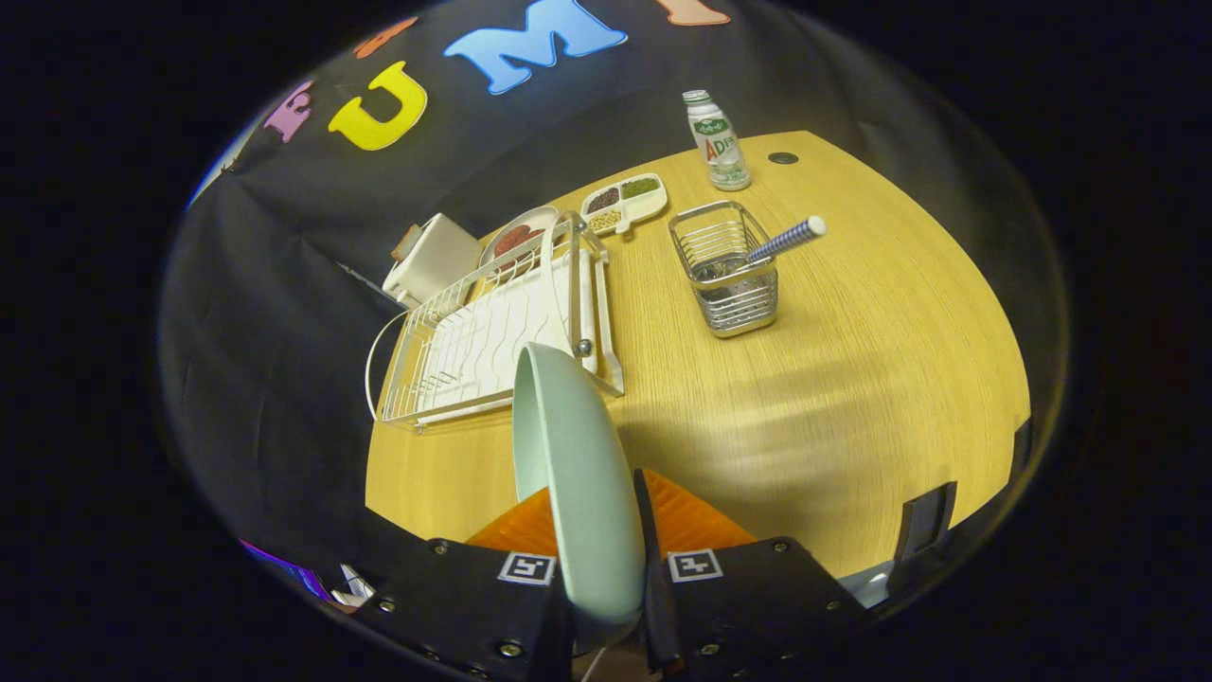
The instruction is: Take the plate from the dish rack, then take the spoon from the basket and place it into the plate.
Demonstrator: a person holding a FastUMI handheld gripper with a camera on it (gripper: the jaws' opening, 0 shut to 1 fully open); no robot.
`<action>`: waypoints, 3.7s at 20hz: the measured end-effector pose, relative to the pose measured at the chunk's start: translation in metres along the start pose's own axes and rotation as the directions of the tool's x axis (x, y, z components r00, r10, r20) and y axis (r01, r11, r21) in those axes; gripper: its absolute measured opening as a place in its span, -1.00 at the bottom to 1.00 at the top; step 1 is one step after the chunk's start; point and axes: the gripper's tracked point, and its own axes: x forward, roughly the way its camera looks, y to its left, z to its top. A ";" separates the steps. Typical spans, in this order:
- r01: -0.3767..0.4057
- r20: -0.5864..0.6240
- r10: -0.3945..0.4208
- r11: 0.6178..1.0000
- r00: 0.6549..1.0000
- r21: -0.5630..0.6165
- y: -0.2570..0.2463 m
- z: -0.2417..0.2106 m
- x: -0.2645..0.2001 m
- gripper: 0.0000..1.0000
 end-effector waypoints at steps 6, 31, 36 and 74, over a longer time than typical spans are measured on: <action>-0.093 -0.032 0.094 0.994 0.995 0.058 0.005 -0.018 0.022 -0.42; -0.026 0.119 0.024 1.000 0.993 0.012 -0.045 0.016 0.019 0.09; 0.033 0.334 0.024 0.986 0.942 -0.161 -0.036 0.068 -0.033 0.42; 0.169 0.753 0.119 0.941 0.647 -0.294 -0.094 0.207 0.024 -0.75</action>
